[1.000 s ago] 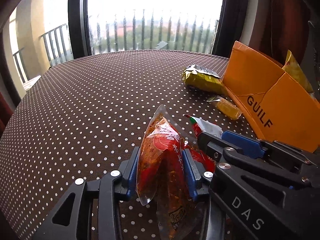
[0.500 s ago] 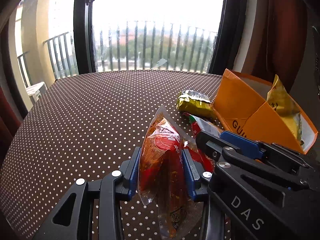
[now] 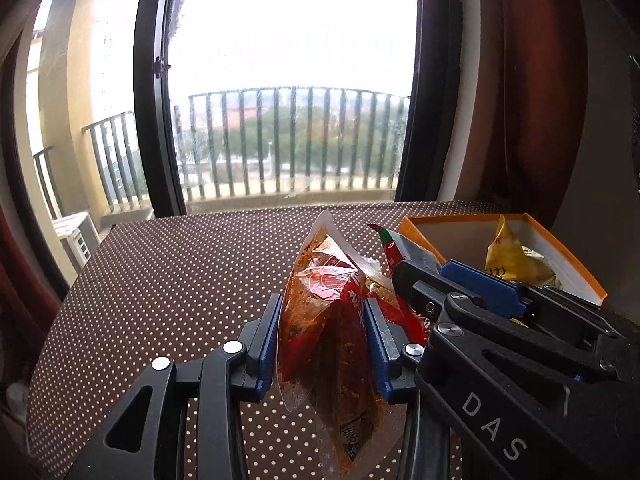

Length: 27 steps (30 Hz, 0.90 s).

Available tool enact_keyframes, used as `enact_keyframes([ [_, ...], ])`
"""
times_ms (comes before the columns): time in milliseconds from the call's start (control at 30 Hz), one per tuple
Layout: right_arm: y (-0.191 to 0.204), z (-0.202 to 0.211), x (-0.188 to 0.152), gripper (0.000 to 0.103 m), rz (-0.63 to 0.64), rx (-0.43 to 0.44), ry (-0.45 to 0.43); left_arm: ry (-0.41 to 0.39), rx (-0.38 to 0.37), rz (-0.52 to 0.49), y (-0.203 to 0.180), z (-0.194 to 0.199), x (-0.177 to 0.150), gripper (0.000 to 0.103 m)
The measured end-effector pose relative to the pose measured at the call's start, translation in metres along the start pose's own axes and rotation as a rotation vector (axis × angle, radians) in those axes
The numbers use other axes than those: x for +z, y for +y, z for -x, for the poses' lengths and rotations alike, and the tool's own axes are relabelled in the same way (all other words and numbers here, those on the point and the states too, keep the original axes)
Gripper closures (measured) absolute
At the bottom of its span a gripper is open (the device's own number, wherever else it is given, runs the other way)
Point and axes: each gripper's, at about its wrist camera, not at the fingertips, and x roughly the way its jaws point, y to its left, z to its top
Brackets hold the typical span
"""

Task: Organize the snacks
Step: 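Grasp the red spicy snack packet with the left tool while the right tool holds the white packet, then carry both packets into the shoebox and open both tools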

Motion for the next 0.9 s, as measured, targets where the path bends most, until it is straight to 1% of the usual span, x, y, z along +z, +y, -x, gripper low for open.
enact_keyframes([
  [233,-0.017,0.020,0.019,0.068,-0.006,-0.017,-0.065,-0.048,-0.019,-0.014,-0.030,0.011,0.019,0.064],
  [433,-0.041,0.034,0.027,0.068,-0.022,-0.039,-0.101,-0.067,-0.045,-0.033,-0.060,0.008,0.032,0.064],
  [733,-0.084,0.041,0.034,0.068,-0.052,-0.111,-0.133,-0.063,-0.109,-0.078,-0.098,-0.011,0.042,0.064],
  [900,-0.113,0.036,0.036,0.068,-0.090,-0.147,-0.121,-0.035,-0.138,-0.106,-0.116,-0.032,0.048,0.064],
])
